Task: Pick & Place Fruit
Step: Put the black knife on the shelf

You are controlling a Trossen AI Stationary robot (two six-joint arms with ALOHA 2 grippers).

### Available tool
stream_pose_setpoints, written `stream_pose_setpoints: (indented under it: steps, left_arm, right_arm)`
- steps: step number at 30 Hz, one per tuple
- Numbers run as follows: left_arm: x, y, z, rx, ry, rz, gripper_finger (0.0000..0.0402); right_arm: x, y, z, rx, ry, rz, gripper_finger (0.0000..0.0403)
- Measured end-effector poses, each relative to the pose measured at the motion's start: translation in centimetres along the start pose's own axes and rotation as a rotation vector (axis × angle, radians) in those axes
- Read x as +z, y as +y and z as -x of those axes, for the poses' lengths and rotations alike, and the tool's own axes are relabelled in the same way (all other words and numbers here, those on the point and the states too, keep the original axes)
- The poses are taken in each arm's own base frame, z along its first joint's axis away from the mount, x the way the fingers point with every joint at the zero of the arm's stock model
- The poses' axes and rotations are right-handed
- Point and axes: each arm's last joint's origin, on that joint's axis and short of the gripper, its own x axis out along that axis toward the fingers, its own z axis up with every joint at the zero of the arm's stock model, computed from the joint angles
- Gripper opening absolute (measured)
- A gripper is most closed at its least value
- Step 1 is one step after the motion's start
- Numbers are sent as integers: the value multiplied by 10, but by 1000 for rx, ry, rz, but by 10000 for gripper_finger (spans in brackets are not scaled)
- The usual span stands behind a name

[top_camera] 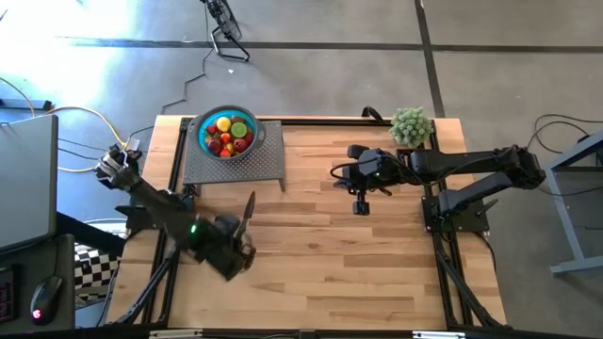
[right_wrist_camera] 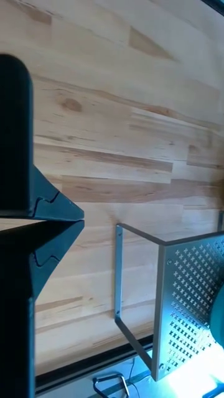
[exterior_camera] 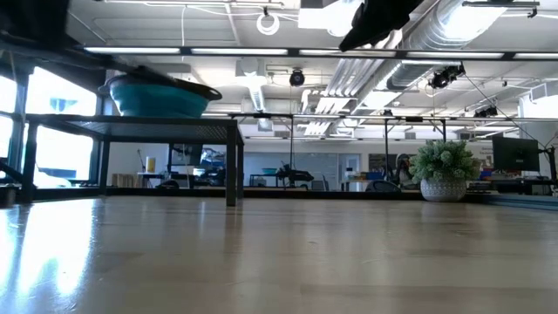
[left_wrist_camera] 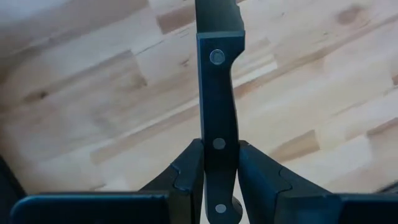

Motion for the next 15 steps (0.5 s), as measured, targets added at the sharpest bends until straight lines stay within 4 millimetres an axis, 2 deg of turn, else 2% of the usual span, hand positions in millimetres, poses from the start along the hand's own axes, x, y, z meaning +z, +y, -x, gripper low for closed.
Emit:
stream_pose_setpoints:
  steps: [4, 11, 15]
  left_arm:
    - [34, -2, 2, -10, 58, -41, 74]
    - [85, 1, 4, -55, 46, -119, 74]
    - [113, 2, 14, -84, 41, -135, 74]
  right_arm:
    - [-1, 0, 0, 1, 8, 1, 2]
    - [-6, 1, 0, 7, 62, 6, 2]
    - [-7, 1, 0, 8, 70, 7, 2]
